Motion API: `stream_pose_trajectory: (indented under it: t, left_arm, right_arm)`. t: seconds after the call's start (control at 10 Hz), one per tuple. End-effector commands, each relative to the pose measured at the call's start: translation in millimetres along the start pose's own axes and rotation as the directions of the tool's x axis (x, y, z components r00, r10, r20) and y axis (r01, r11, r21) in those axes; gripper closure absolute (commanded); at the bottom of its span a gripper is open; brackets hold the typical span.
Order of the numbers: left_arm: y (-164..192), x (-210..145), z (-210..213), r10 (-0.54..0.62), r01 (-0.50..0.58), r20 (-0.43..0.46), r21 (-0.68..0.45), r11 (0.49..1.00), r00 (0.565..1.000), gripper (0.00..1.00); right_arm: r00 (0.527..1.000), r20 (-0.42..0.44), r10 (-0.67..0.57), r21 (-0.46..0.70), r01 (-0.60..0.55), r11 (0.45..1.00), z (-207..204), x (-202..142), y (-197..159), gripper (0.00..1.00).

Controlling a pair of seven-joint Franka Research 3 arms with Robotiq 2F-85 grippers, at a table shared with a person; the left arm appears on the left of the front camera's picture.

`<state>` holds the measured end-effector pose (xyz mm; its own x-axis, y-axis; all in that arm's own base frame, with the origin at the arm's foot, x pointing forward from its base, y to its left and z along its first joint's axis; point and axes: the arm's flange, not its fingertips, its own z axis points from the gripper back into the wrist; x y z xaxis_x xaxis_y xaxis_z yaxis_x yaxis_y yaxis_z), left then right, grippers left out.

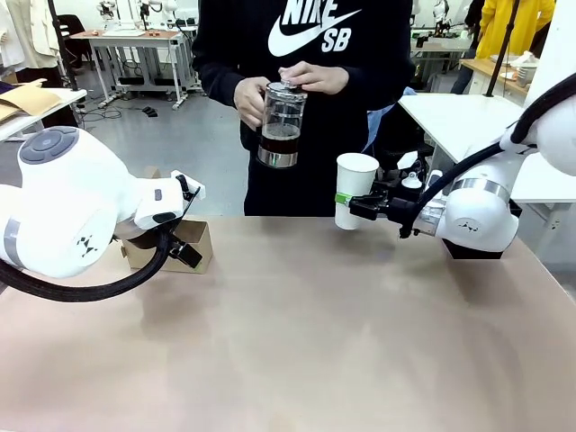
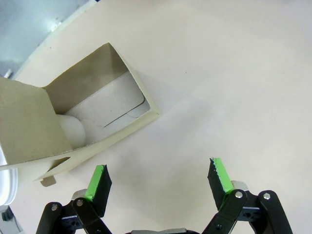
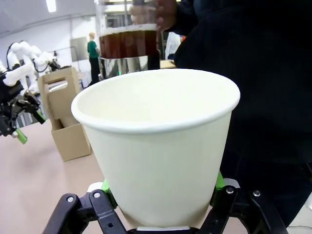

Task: Pour a drink into a cup and package it in a carrier.
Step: Pick up the 600 ml Paper Cup and place it in the middle top area of the table, then when a person places the Paper Cup Lid on the 600 ml Paper Cup , lift the 600 ml Paper Cup.

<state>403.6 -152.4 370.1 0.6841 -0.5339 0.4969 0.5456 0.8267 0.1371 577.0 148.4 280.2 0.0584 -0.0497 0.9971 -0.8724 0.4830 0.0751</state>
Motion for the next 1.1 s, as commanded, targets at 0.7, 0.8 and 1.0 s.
stream_pose_trajectory:
  t: [0.7, 0.8, 1.0]
  left_arm:
    - [0.4, -0.2, 0.3, 0.001, -0.001, 0.001, -0.002, 1.0, 1.0, 0.0]
    - [0.4, -0.2, 0.3, 0.001, -0.001, 0.001, -0.002, 1.0, 1.0, 0.0]
    - [0.4, -0.2, 0.3, 0.001, -0.001, 0.001, -0.002, 1.0, 1.0, 0.0]
  right_arm:
    - [1.0, -0.001, -0.008, -0.013, 0.008, 1.0, -0.4, -1.1, 0.1, 0.19]
    - [1.0, -0.001, -0.008, -0.013, 0.008, 1.0, -0.4, -1.1, 0.1, 0.19]
    - [1.0, -0.001, -0.008, -0.013, 0.008, 1.0, -0.4, -1.1, 0.1, 0.19]
